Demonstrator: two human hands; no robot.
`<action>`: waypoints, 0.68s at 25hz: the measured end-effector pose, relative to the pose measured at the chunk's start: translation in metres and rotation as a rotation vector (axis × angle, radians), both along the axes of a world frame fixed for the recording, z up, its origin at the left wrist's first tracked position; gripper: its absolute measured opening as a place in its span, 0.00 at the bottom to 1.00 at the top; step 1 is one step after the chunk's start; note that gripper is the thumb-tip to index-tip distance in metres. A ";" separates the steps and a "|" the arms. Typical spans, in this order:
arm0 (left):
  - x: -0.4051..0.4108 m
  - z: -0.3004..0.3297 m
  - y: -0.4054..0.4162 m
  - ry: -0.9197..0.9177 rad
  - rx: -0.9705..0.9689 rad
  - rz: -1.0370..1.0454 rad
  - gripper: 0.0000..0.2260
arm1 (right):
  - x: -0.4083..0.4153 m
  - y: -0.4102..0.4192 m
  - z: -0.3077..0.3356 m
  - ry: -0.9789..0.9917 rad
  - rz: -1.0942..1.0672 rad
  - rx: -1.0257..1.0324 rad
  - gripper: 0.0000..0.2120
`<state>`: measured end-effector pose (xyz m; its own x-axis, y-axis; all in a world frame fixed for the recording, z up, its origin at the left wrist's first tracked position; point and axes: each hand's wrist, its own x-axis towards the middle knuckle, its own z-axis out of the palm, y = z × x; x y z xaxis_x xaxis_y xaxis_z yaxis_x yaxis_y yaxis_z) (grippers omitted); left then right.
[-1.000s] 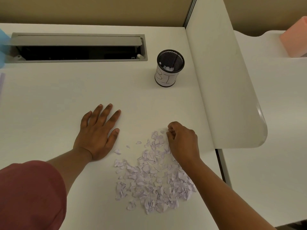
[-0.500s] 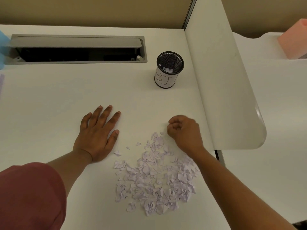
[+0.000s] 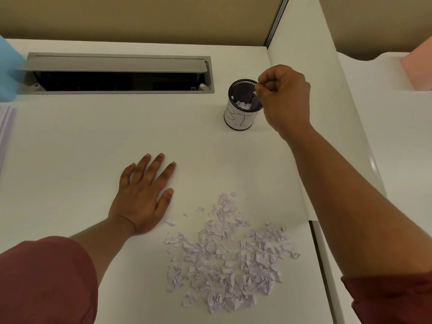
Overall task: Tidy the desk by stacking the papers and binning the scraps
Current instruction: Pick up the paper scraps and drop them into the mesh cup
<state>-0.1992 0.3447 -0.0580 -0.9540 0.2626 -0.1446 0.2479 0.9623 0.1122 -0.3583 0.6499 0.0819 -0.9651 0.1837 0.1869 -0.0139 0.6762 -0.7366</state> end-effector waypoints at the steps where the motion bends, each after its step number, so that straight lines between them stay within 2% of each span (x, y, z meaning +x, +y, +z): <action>1: 0.000 0.000 0.000 0.000 -0.005 0.000 0.28 | -0.004 0.000 -0.003 -0.011 0.020 0.049 0.10; 4: 0.001 0.000 0.000 0.001 -0.006 -0.002 0.28 | -0.009 -0.003 -0.011 -0.046 0.042 0.137 0.15; 10: 0.000 0.000 0.001 0.001 0.007 -0.002 0.28 | 0.016 -0.004 -0.015 0.038 0.030 0.067 0.10; 17: 0.000 -0.001 0.001 0.005 0.020 0.001 0.28 | 0.120 0.019 -0.057 -0.367 0.209 0.165 0.11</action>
<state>-0.1988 0.3456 -0.0586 -0.9550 0.2642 -0.1347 0.2473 0.9602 0.1300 -0.2379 0.6684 0.0246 -0.9861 -0.0259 -0.1642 0.0791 0.7956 -0.6007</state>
